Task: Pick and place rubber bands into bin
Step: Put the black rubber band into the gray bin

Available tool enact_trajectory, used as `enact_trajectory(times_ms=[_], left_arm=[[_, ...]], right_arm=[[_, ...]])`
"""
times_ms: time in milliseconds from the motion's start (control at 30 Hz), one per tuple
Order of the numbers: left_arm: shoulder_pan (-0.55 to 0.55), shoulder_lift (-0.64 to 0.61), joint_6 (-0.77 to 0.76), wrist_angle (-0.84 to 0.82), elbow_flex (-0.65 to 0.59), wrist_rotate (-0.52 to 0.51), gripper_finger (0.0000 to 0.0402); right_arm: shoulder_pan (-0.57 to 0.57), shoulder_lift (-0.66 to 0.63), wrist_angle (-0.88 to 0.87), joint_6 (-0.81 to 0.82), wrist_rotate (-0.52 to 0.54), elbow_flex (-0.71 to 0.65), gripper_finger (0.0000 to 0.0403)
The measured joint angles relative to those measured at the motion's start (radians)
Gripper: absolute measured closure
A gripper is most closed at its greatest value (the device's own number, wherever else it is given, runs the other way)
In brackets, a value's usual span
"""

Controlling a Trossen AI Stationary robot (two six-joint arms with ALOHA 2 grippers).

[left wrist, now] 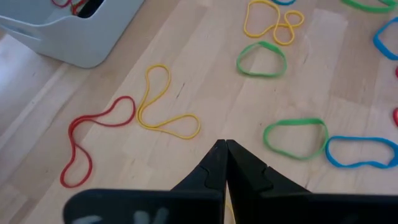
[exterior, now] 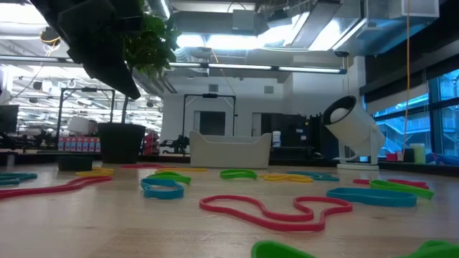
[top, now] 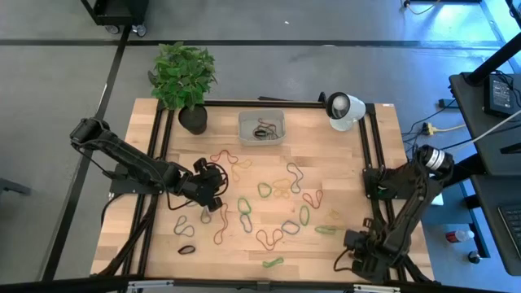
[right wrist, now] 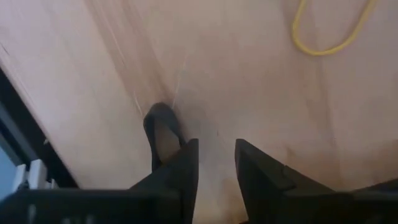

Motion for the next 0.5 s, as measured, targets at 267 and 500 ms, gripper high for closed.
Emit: enact_trajectory(times_ms=[267,500], left_arm=[[0.000,0.000,0.001,-0.002,0.000,-0.006,0.0397],[0.000,0.000,0.002,-0.003,0.000,-0.008,0.0396]], right_arm=[[0.004,0.073,0.103,-0.025,-0.004,0.000,0.0292],[0.003,0.113,0.118,-0.029,-0.027,0.003,0.0350]])
